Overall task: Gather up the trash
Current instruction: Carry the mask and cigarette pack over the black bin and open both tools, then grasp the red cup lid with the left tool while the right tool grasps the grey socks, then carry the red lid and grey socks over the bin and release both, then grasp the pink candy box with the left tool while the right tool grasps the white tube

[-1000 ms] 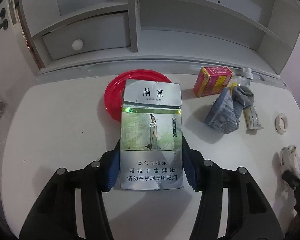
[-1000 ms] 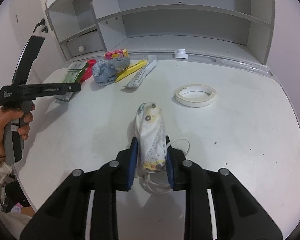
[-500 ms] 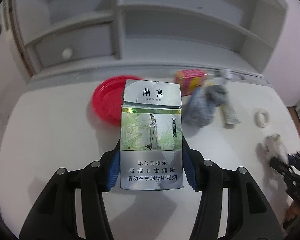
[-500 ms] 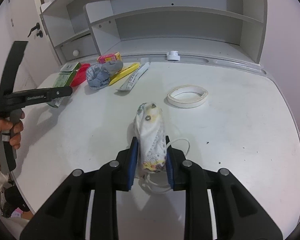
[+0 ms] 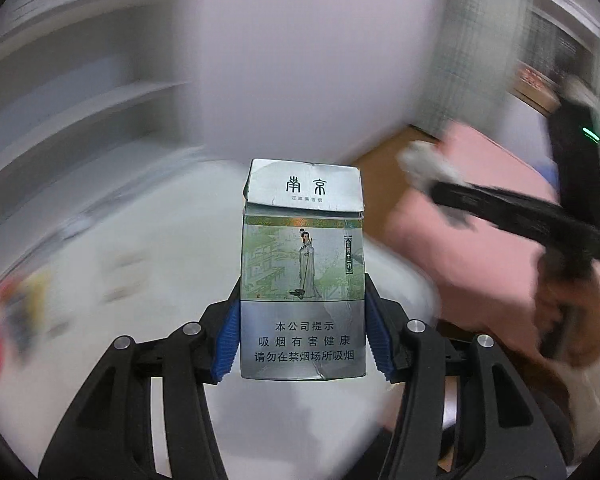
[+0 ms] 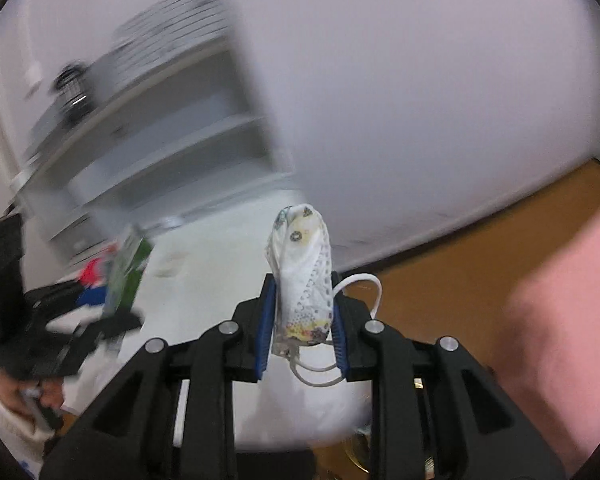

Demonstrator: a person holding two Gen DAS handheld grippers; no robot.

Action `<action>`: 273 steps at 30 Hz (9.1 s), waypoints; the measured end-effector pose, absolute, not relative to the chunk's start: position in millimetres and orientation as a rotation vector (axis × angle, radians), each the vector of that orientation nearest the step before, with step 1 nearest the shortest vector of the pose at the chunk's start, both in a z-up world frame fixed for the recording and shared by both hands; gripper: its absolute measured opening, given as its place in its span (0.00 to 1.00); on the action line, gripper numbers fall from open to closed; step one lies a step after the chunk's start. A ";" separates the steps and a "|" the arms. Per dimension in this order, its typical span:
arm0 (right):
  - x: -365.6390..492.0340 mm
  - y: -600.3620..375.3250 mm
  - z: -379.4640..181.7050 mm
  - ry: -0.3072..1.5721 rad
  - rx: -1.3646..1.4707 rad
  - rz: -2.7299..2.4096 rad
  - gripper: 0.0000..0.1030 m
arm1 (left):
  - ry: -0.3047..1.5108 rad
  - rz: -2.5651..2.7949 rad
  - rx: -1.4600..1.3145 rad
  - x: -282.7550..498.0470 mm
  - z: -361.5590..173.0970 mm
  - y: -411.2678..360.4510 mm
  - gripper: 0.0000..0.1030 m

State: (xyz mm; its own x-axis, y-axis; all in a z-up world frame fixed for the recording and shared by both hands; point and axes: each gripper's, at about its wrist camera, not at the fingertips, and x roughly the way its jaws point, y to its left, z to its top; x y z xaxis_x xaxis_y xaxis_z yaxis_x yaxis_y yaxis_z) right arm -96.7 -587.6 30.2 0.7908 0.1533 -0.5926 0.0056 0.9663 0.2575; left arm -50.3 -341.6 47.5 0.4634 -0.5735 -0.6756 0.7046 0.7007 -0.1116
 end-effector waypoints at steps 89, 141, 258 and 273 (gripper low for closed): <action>98.1 -167.5 -11.9 0.871 -0.146 0.536 0.84 | 0.940 -0.061 0.020 95.9 -34.9 32.4 0.94; -21.9 -434.0 26.8 0.798 0.193 0.328 0.33 | 0.787 -0.424 0.232 18.3 48.4 -176.2 0.77; 94.5 -227.1 -22.6 0.855 -0.157 0.479 0.18 | 0.885 -0.214 0.072 121.2 -10.4 -53.4 0.16; 72.9 -238.2 -15.6 0.830 -0.140 0.472 0.18 | 0.860 -0.240 0.100 96.7 2.6 -73.8 0.16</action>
State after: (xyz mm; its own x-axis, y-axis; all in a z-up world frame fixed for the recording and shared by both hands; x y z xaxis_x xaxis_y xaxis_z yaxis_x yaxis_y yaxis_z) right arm 72.9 -238.2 -15.6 0.5781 0.3484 -0.7378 -0.4558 0.8879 0.0621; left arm 96.7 -73.8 2.6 0.6276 -0.1683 -0.7601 0.2490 0.9685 -0.0089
